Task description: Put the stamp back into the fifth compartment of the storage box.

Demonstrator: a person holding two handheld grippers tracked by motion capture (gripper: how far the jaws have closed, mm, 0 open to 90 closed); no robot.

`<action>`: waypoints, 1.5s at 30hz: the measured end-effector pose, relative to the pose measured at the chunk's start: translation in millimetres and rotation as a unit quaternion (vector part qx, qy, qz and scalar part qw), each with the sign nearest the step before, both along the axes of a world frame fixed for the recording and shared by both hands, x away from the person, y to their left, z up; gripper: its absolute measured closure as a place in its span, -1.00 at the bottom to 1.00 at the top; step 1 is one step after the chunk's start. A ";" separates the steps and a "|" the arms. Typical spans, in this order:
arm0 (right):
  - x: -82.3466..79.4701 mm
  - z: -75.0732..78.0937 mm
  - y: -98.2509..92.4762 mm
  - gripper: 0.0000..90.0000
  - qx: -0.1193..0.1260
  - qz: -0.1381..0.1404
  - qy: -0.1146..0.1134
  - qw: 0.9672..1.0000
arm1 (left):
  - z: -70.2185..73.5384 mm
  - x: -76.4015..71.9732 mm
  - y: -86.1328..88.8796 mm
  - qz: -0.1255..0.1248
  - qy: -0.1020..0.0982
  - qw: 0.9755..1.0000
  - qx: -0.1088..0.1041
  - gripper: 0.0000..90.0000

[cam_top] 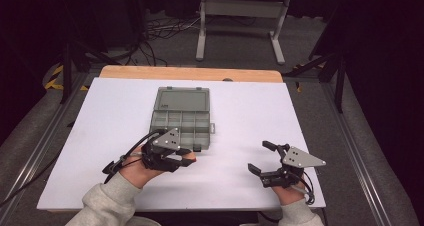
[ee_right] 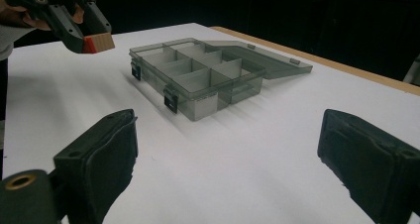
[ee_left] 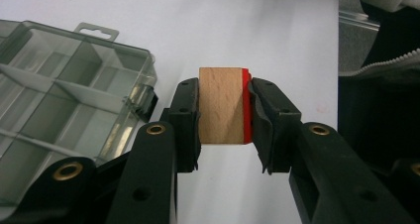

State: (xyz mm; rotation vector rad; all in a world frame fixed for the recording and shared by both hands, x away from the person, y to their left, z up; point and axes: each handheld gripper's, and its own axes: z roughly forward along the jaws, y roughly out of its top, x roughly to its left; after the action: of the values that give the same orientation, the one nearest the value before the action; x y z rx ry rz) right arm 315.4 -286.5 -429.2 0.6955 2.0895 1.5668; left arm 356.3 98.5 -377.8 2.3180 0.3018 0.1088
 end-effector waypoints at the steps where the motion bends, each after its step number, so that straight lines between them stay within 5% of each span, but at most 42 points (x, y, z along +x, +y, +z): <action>1: 0.2 -0.1 0.0 -0.79 -0.001 0.000 0.000 1.000 | 0.4 0.7 1.4 0.004 0.000 1.000 -0.001 0.46; 17: -0.4 0.2 -0.1 -0.79 0.000 -0.001 -0.002 1.000 | 8.1 10.4 26.7 0.057 -0.017 0.998 -0.005 0.46; 30: -0.4 0.1 0.1 -0.79 0.000 -0.001 -0.001 1.000 | 9.7 21.2 50.0 0.102 -0.019 0.994 -0.020 0.46; 45: -0.2 0.0 0.3 -0.79 -0.001 -0.001 -0.001 1.000 | 4.2 32.8 67.0 0.165 -0.014 0.986 -0.027 0.46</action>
State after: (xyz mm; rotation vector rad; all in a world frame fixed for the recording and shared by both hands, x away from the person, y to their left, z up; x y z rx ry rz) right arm 315.2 -286.2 -429.2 0.6950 2.0879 1.5644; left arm 389.1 165.5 -373.6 2.1927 0.6650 0.2940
